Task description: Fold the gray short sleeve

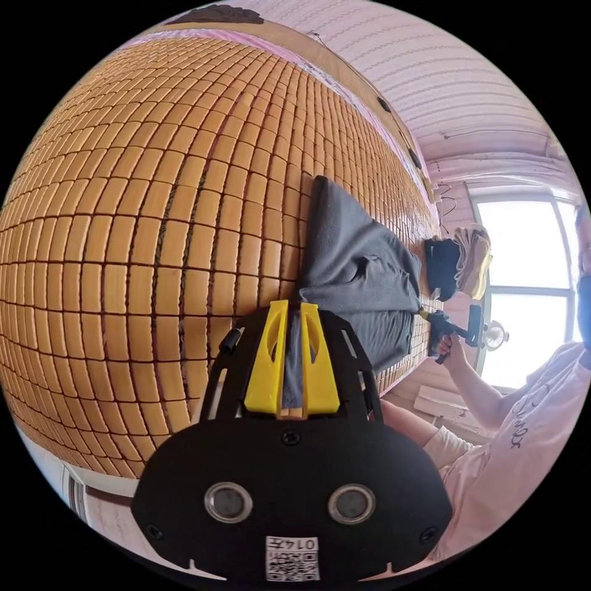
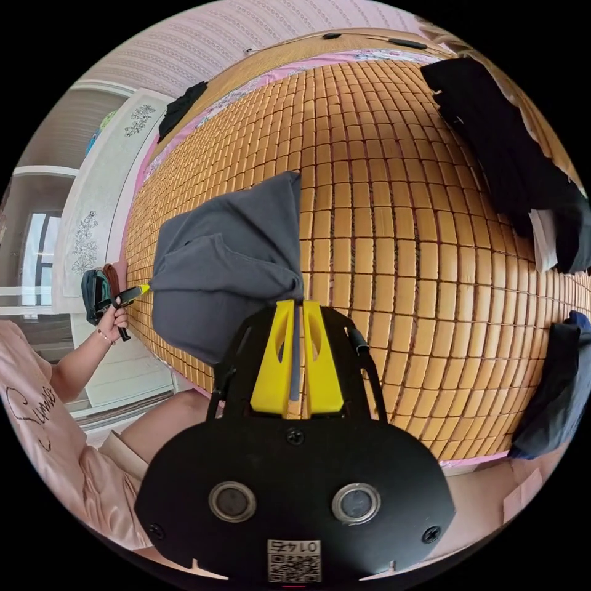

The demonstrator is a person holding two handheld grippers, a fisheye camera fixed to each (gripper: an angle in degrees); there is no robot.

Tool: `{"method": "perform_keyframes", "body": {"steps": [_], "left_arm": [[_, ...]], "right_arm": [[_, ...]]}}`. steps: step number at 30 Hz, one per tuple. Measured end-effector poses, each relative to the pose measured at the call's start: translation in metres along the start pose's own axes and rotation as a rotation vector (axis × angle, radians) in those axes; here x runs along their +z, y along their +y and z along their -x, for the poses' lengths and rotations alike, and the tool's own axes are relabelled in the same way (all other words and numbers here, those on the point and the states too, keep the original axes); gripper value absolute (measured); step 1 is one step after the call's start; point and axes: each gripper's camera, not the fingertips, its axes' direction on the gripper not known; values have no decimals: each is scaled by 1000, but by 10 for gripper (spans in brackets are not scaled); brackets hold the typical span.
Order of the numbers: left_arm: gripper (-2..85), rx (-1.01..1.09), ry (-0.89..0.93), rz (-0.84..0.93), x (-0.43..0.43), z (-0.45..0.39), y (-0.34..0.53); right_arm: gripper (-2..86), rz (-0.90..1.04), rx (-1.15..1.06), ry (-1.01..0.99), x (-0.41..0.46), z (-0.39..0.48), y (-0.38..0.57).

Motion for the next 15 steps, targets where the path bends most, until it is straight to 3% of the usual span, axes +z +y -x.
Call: {"method": "perform_keyframes", "body": {"steps": [3,6,10,15], "left_arm": [[19,34,-56,-85,-23,-16,7],[0,163,-81,-119,-33,-55,7],[44,296,-76,-45,19,-107,-11],[48,213,-7,25,90,-116,-29]], "right_arm": [[20,8,-2,126,-11,13,1],[27,-31,-181,241,-17,60,-9],[82,-38,-356,71,29,115,-47],[76,8,-309,45,94,133,-79]]}}
